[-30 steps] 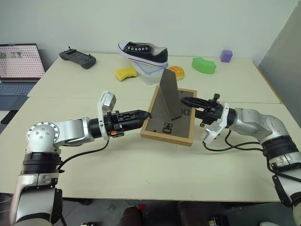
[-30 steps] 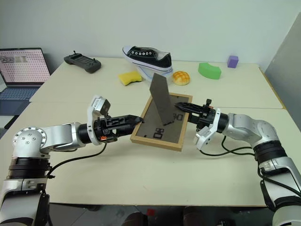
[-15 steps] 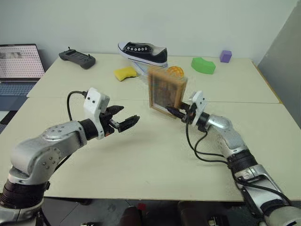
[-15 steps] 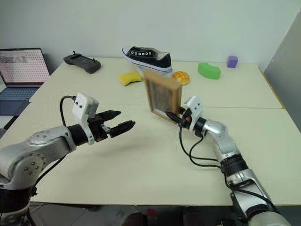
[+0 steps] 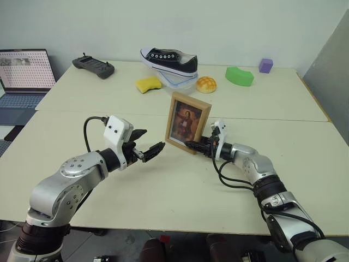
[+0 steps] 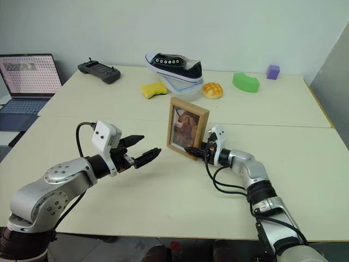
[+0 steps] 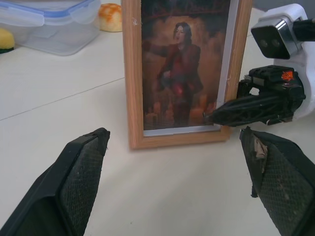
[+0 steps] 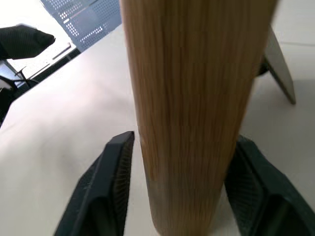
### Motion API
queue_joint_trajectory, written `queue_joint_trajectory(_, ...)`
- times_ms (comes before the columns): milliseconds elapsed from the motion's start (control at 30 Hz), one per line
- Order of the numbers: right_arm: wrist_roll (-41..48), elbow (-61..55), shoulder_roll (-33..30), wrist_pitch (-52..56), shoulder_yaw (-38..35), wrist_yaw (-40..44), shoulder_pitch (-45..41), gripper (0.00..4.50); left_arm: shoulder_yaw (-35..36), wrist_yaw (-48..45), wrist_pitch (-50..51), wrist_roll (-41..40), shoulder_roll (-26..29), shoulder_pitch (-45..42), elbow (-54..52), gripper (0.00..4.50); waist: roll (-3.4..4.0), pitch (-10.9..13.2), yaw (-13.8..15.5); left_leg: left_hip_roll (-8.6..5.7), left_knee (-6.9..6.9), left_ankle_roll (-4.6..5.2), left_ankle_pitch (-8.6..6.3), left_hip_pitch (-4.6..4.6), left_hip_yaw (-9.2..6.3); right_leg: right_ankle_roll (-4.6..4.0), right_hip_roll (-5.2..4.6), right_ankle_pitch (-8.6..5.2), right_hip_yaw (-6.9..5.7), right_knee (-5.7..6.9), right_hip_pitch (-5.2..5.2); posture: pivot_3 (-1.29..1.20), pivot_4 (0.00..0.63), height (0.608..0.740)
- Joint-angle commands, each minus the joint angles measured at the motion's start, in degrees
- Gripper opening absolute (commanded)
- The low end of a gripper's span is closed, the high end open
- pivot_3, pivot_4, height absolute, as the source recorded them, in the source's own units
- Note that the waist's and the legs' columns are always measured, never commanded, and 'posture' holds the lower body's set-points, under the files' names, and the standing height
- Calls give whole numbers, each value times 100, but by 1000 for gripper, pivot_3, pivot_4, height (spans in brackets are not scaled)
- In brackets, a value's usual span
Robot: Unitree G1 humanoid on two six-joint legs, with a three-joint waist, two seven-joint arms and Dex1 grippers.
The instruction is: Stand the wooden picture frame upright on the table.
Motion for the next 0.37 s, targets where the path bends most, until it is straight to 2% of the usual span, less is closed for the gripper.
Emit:
queue_joint_trajectory(33,-162,-554,-290,-57,-163,193,173,3797,72,-238,-64,172,-25,-232,181,4500,0,0,11,0,0,0,0,0,0,0,0,0,0,0,0,0,150,740)
queue_joint_trajectory(133,-330,-1298,-819,19,-181,288,524,4454,94,-498,-62,333,94,-385,559,4500,0,0,35,-1,0,0,0,-1,0,0,0,0,-1,-4,2,0,150,740)
queue_joint_trajectory(200,-492,-1864,-1230,41,-243,222,763,4481,176,-692,-96,406,172,-500,838,4500,1,0,48,-2,-1,1,-1,-1,1,0,0,0,0,-6,1,0,150,740)
queue_joint_trajectory(367,-53,-3350,-2073,926,-728,242,1243,4481,233,-1015,-497,874,279,-703,1503,4500,1,1,48,-1,-1,1,-1,-1,-3,0,4,0,-2,-6,1,0,150,740)
